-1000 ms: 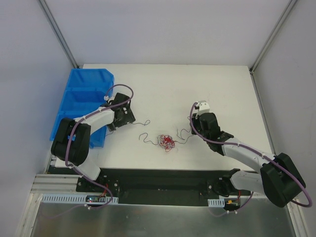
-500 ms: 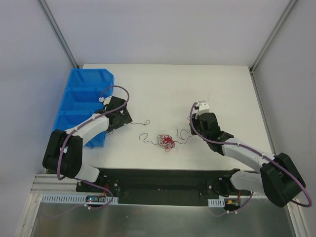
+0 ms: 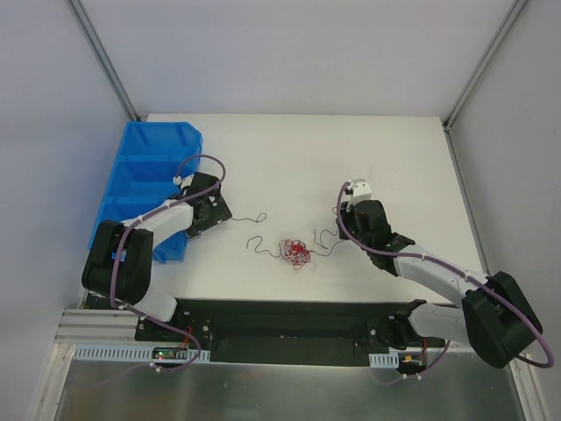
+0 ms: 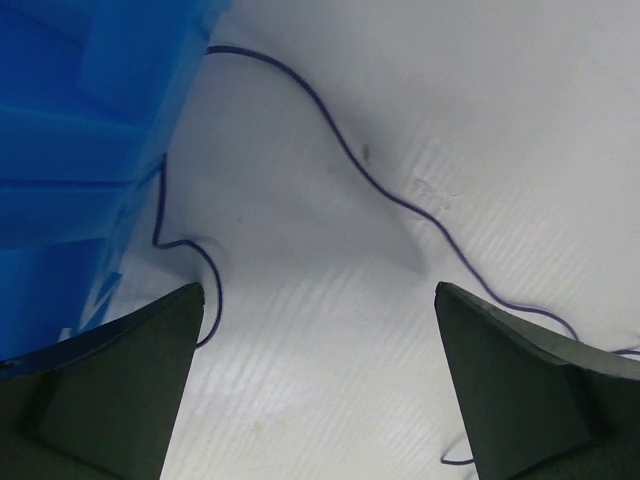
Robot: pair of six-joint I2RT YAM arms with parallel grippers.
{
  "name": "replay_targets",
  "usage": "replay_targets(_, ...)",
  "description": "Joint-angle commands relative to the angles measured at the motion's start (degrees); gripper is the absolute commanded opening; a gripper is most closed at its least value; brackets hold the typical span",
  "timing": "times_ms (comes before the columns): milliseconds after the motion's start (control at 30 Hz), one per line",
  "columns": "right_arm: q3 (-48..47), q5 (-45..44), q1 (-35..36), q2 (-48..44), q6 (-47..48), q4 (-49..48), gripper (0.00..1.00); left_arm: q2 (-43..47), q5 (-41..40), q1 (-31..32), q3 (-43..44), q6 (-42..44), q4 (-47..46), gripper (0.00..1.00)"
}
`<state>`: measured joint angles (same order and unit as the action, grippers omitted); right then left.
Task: Untangle the cables
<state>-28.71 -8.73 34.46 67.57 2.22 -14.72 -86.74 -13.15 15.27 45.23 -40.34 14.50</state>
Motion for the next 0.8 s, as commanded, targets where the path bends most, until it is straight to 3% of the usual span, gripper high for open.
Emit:
replay_targets(0,-2.0,0.2,-0.3,-0.7,0.2,-2.0,0.0,-3.3,4.8,-0.6,1.5,-2.0,-2.5,0.99)
replay_targets(233,-2.0,0.4,-0.3,-0.7,0.3,-2.0,0.01,-9.0,7.4,-0.6,6.1,-5.8,-2.0,0.99)
replay_targets(367,-2.1,0.4,-0.2,-0.7,0.3,-2.0,0.01,-13.6,8.1,-0.4,10.6,-8.4,3.3,0.98)
replay_targets(767,-2.0,0.8,-0.3,-0.7,0.5,-2.0,0.01,-22.7,-1.3,2.7,24.8,-10.6,19.1,0.99)
